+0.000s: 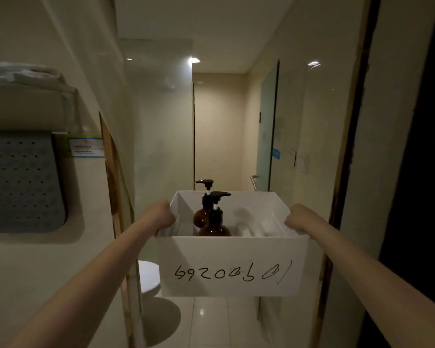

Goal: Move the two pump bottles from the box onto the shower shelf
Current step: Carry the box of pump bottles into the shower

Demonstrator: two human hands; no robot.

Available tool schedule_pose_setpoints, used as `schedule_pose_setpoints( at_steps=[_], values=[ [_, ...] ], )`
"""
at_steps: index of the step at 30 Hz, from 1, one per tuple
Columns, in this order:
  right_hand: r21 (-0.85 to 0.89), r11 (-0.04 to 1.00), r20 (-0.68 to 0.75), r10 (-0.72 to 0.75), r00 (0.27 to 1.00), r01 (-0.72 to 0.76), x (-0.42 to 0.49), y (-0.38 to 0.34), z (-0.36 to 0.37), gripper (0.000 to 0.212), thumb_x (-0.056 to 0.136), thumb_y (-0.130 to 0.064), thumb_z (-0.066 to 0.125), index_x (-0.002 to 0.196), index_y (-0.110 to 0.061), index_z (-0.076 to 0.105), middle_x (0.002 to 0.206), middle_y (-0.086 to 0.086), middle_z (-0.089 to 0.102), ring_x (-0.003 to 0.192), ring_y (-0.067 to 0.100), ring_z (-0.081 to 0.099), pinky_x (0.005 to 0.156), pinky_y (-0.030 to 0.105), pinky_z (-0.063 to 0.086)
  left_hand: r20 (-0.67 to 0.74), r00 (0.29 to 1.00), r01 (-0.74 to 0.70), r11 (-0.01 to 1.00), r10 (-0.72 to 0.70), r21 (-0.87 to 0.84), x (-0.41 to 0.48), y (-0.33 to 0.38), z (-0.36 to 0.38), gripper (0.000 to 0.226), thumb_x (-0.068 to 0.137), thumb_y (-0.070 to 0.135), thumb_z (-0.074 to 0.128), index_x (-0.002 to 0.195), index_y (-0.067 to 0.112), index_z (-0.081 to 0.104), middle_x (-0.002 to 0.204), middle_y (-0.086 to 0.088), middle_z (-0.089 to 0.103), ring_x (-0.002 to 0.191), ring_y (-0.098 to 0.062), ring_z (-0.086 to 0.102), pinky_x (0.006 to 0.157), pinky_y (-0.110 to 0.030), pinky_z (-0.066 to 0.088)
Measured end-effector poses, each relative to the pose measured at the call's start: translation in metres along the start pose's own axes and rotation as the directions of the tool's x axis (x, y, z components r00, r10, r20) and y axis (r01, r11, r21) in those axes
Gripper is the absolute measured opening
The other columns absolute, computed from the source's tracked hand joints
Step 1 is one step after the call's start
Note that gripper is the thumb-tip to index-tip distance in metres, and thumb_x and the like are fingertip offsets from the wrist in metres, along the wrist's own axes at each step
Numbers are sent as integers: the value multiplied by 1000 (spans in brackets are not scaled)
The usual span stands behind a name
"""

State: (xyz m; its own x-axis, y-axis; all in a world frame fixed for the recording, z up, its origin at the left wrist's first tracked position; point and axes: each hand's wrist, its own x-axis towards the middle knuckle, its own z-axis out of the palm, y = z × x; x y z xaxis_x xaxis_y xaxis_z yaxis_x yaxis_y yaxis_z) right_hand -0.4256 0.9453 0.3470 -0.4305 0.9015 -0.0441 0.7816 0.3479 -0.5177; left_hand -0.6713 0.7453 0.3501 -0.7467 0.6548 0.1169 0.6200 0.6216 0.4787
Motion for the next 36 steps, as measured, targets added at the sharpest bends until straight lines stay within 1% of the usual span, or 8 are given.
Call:
schedule_pose_setpoints(
  at_steps=[8, 11, 16, 18, 22, 25, 31, 36],
  values=[
    [-37, 999, 17, -9, 1000, 9, 55, -5, 10, 31, 90, -3, 45, 116, 7, 57, 96, 19, 57, 80, 29, 56, 62, 29, 44, -21, 999, 30, 998, -29, 52, 52, 4, 19, 23, 80, 6, 54, 102, 1, 55, 92, -14, 55, 81, -27, 52, 66, -33, 45],
    [-35, 999, 19, -6, 1000, 7, 78, -13, 14, 32, 90, -3, 45, 118, 8, 55, 95, 19, 55, 81, 30, 56, 66, 31, 45, -20, 999, 39, 997, -38, 60, 76, 1, 25, 23, 80, 6, 55, 102, 2, 56, 93, -14, 57, 83, -28, 55, 73, -36, 49],
    [-26, 999, -4, -21, 1000, 21, 121, -37, 18, 36, 89, -4, 46, 123, 6, 53, 111, 23, 61, 88, 32, 61, 71, 35, 51, -15, 1000, 10, 999, -9, 40, 129, 0, 23, 7, 78, 3, 52, 83, 5, 50, 85, -13, 54, 84, -31, 58, 65, -36, 49],
    [-24, 999, -9, -29, 1000, 29, 142, -49, 19, 36, 90, -5, 47, 124, 6, 53, 116, 24, 61, 90, 30, 61, 70, 32, 47, -3, 1000, -2, 1000, 2, 20, 152, 0, 21, 6, 78, 3, 51, 83, 5, 49, 84, -14, 54, 85, -32, 58, 63, -36, 47],
    [-34, 999, -11, -17, 1000, 17, 187, -72, 19, 31, 93, -6, 46, 119, 7, 57, 101, 17, 57, 85, 22, 52, 56, 23, 35, -26, 998, -57, 998, 57, -10, 205, 1, 15, 11, 78, 1, 50, 87, 2, 55, 99, -21, 62, 93, -35, 61, 72, -38, 49],
    [-41, 999, -39, -3, 999, 2, 222, -90, 20, 31, 94, -8, 45, 120, 5, 55, 118, 20, 59, 87, 21, 49, 64, 23, 37, -23, 997, -70, 997, 69, -33, 243, 2, 10, 5, 78, 1, 51, 80, 5, 49, 99, -22, 61, 85, -33, 57, 64, -36, 45],
    [-37, 999, -72, 0, 997, -3, 291, -117, 31, 31, 93, -8, 46, 118, 6, 56, 121, 22, 58, 87, 22, 51, 69, 24, 38, -25, 997, -75, 995, 74, -58, 323, 4, 15, 14, 78, -1, 50, 90, -1, 55, 105, -25, 61, 98, -37, 59, 70, -39, 46],
    [-54, 999, -55, -6, 998, 3, 355, -132, 42, 33, 92, -10, 46, 121, 4, 55, 116, 19, 59, 89, 24, 53, 65, 25, 39, -10, 998, -62, 997, 61, -55, 394, 2, 33, 25, 77, -1, 50, 100, -6, 57, 103, -24, 61, 97, -36, 59, 68, -31, 39]
  ],
)
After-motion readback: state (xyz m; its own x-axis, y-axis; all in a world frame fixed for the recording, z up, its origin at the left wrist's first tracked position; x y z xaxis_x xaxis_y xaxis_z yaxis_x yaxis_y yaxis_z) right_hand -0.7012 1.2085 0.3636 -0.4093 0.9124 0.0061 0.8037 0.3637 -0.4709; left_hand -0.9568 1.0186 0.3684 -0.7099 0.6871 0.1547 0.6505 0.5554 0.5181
